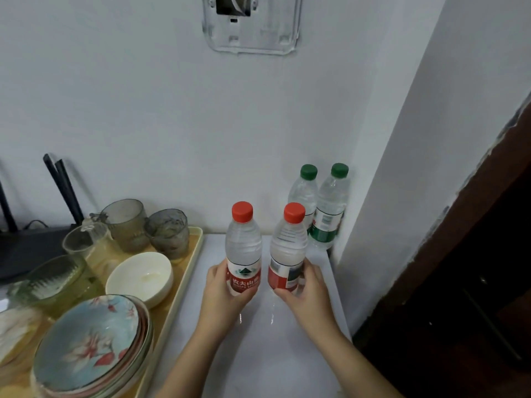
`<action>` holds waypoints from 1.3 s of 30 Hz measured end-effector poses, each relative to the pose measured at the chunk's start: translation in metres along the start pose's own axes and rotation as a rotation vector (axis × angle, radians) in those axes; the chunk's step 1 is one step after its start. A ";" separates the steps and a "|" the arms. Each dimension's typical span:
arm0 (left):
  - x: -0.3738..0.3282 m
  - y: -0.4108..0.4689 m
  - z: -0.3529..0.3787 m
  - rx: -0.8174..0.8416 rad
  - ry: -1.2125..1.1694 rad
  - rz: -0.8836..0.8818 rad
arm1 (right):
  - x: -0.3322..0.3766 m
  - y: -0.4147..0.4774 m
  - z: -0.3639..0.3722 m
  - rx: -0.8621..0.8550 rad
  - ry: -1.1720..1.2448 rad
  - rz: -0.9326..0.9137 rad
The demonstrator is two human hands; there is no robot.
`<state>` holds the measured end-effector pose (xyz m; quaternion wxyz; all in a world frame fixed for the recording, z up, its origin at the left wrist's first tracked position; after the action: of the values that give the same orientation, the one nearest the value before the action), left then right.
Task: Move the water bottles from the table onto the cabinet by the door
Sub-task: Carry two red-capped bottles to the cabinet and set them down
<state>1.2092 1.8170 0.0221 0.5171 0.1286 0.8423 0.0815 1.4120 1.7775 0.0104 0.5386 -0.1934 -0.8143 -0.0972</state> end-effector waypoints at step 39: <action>0.015 0.100 0.011 -0.203 -0.051 -0.102 | 0.040 0.089 0.031 -0.235 -0.286 0.088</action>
<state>1.2255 1.9174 0.0313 0.5522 0.0346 0.8218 0.1364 1.4091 1.8780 0.0303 0.3947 -0.3024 -0.8564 -0.1394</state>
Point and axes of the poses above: each hand's wrist, its own y-axis towards the middle knuckle, its own z-axis out of the palm, x = y × z, the point moved 10 cm from there along y, towards the middle knuckle, and after that the axes turned 12 degrees about z, right-handed, at the moved point
